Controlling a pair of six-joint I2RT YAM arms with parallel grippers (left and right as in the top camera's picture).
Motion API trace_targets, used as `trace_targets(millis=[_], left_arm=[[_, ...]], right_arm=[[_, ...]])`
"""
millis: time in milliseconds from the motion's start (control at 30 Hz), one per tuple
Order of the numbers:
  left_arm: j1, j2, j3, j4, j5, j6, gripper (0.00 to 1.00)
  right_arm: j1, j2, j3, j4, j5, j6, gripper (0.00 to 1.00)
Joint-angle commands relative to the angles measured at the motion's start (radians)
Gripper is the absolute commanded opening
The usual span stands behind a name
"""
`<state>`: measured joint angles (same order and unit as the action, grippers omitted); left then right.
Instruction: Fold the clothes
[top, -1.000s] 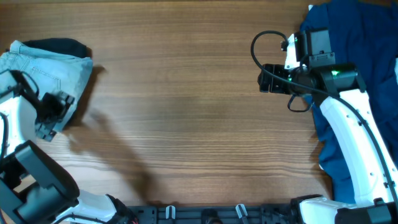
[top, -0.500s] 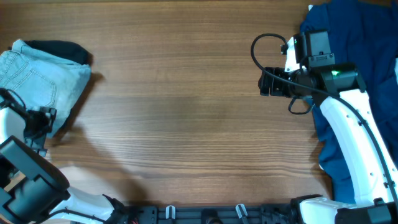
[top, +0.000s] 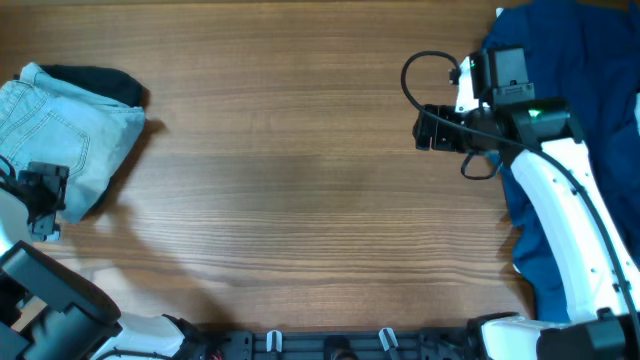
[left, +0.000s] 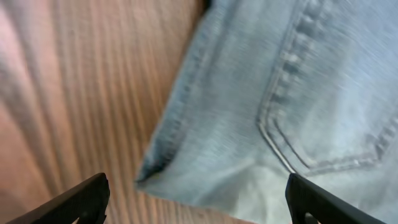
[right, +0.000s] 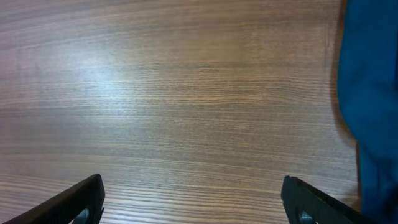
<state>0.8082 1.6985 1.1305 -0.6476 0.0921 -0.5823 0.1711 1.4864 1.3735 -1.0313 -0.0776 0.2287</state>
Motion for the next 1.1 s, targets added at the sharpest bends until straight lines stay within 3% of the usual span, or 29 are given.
trace_targets(millis=[0,433,533,600,667,733,867,933,1067], left_arm=[[0.008,-0.023,-0.005,-0.015,-0.158,-0.072,0.89],[0.008,0.169,-0.004,0.048,-0.210,-0.087,0.96],[0.001,0.102,0.027,0.050,-0.078,0.002,0.96],[-0.037,0.013,0.067,0.050,0.019,0.105,0.95],[-0.126,-0.093,0.082,0.065,0.063,0.193,0.96],[-0.303,-0.183,0.082,0.067,0.064,0.239,0.98],[-0.610,-0.171,0.082,0.004,0.064,0.239,1.00],[-0.727,-0.165,0.082,-0.156,0.064,0.247,1.00],[-0.755,-0.165,0.082,-0.497,0.064,0.246,1.00]], right_arm=[[-0.004,0.035,-0.008,0.003,0.004,-0.019,0.92],[-0.004,0.043,-0.008,0.009,0.004,-0.019,0.92],[-0.004,0.043,-0.008,0.010,0.001,-0.015,0.93],[-0.004,0.043,-0.008,0.038,-0.058,0.014,1.00],[-0.004,0.043,-0.008,0.099,-0.129,0.041,1.00],[-0.004,0.043,-0.008,0.177,-0.167,0.045,1.00],[-0.014,0.053,-0.008,0.269,-0.150,0.060,1.00],[-0.029,0.055,-0.007,0.208,-0.152,0.055,1.00],[-0.032,0.051,-0.007,-0.013,-0.160,0.063,1.00]])
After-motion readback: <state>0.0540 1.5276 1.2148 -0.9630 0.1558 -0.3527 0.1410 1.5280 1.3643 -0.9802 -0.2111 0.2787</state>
